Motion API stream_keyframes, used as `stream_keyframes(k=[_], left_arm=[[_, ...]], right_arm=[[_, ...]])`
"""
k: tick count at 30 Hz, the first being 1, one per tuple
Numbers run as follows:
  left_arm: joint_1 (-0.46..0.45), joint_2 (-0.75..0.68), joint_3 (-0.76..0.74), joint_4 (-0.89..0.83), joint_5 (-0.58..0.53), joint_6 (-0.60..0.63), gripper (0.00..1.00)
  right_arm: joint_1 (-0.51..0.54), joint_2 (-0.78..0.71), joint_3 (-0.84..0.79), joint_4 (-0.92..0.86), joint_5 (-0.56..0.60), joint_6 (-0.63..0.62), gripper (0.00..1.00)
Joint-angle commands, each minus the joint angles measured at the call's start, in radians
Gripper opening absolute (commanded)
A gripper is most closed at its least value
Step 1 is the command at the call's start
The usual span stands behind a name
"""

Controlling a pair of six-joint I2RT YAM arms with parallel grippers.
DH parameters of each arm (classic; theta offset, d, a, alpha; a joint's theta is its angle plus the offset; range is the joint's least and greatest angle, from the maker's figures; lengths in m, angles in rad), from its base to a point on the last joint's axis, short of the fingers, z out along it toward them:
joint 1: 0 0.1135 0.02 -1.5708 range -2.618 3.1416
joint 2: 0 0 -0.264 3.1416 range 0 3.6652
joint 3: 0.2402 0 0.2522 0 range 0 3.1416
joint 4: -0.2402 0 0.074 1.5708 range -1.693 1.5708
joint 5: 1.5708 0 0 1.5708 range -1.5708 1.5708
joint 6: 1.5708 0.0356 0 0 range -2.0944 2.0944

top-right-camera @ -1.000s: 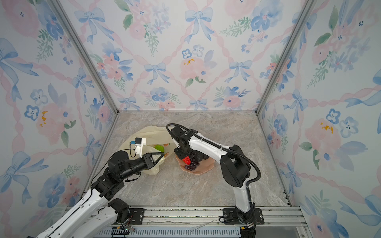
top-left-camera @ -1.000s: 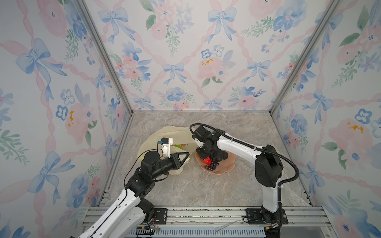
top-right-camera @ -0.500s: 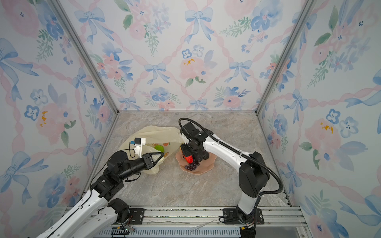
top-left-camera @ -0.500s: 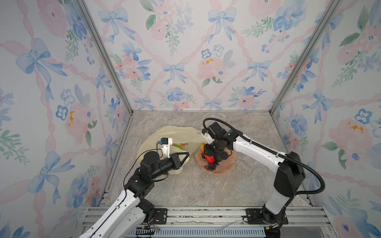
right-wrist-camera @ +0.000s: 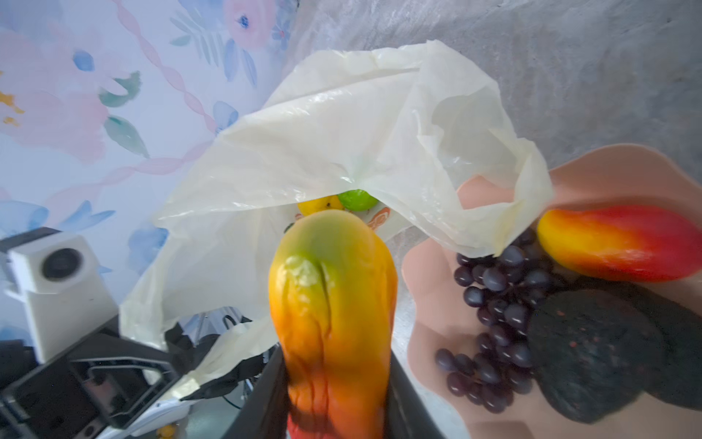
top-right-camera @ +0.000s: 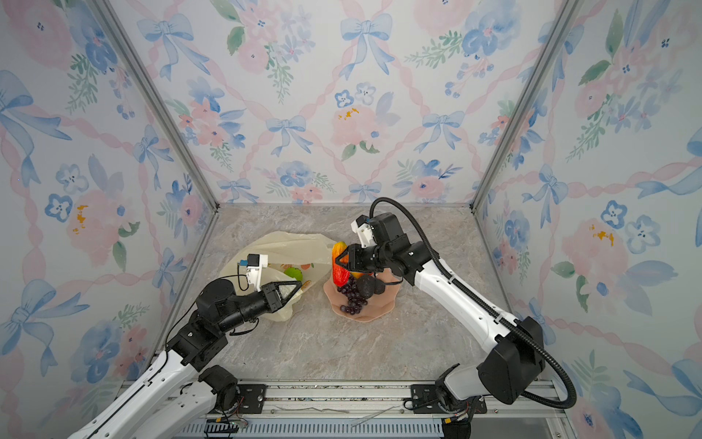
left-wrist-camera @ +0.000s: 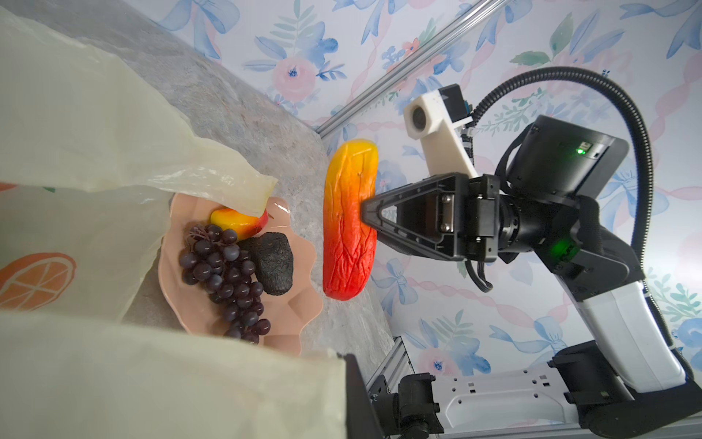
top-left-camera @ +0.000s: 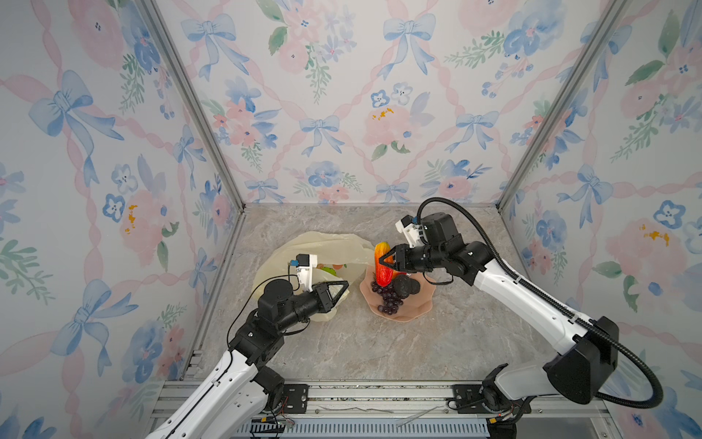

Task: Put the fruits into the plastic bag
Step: 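Lift the red-yellow fruit and carry it into the bag with the right gripper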

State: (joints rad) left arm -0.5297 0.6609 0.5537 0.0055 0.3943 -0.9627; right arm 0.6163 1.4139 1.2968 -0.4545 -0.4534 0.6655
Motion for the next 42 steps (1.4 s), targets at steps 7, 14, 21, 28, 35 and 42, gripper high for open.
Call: stream_keyframes(k=[7,14,21,28,35,42], left_arm=[[0.007,-0.025,0.005,0.059,0.028,-0.037,0.0],[0.006,-0.041,0.0,0.061,0.028,-0.048,0.0],[0.007,-0.039,-0.01,0.084,0.026,-0.064,0.0],[0.007,-0.025,-0.012,0.102,0.029,-0.067,0.0],[0.007,-0.025,-0.017,0.104,0.02,-0.061,0.0],[0.007,-0.032,-0.018,0.093,0.013,-0.051,0.0]], right_arm=[[0.099,-0.015,-0.084,0.252,0.165,0.244,0.35],[0.165,0.094,-0.069,0.383,0.275,0.299,0.34],[0.228,0.234,-0.012,0.47,0.314,0.337,0.33],[0.275,0.381,0.075,0.522,0.275,0.372,0.33],[0.332,0.453,0.121,0.531,0.239,0.385,0.33],[0.373,0.435,0.061,0.555,0.246,0.358,0.33]])
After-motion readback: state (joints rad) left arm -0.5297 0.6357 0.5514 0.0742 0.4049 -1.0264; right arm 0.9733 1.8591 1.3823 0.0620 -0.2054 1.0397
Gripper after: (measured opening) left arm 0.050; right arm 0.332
